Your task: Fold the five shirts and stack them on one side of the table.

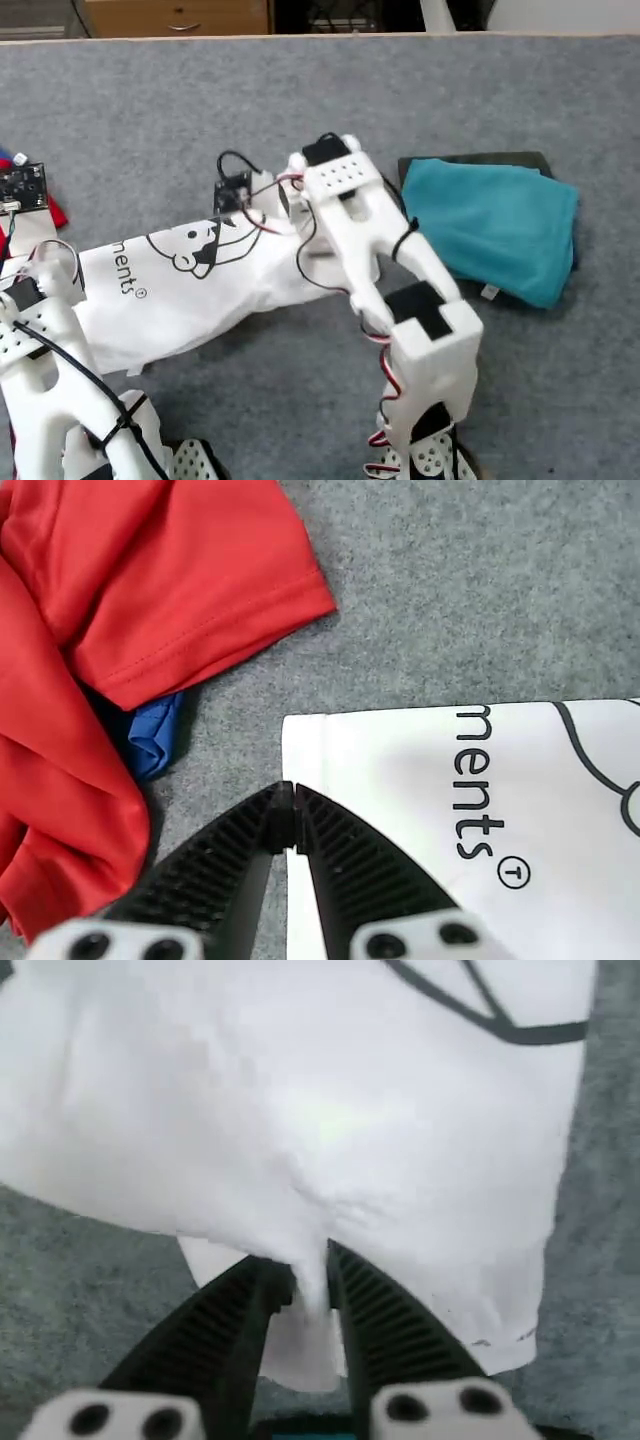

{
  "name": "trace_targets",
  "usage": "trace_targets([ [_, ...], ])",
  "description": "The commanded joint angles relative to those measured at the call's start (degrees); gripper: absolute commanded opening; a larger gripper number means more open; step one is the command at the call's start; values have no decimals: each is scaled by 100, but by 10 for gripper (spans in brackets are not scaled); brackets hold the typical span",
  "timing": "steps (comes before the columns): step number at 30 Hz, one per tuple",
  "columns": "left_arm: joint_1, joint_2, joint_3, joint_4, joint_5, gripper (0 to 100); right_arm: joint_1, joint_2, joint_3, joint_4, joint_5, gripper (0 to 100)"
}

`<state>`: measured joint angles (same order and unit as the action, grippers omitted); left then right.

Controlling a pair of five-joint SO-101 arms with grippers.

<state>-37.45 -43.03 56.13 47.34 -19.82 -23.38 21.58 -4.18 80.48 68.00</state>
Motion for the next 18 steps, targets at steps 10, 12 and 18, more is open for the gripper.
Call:
trace_targets([
  [10, -31, -132, -136, 26, -44, 33, 255, 48, -2079, 2084, -730, 211],
  [12, -48, -132, -286, 334, -132, 34, 369, -22, -2044, 2075, -782, 90],
  [18, -31, 53, -1631, 1855, 53, 95, 457, -1059, -796, 2040, -949, 17],
])
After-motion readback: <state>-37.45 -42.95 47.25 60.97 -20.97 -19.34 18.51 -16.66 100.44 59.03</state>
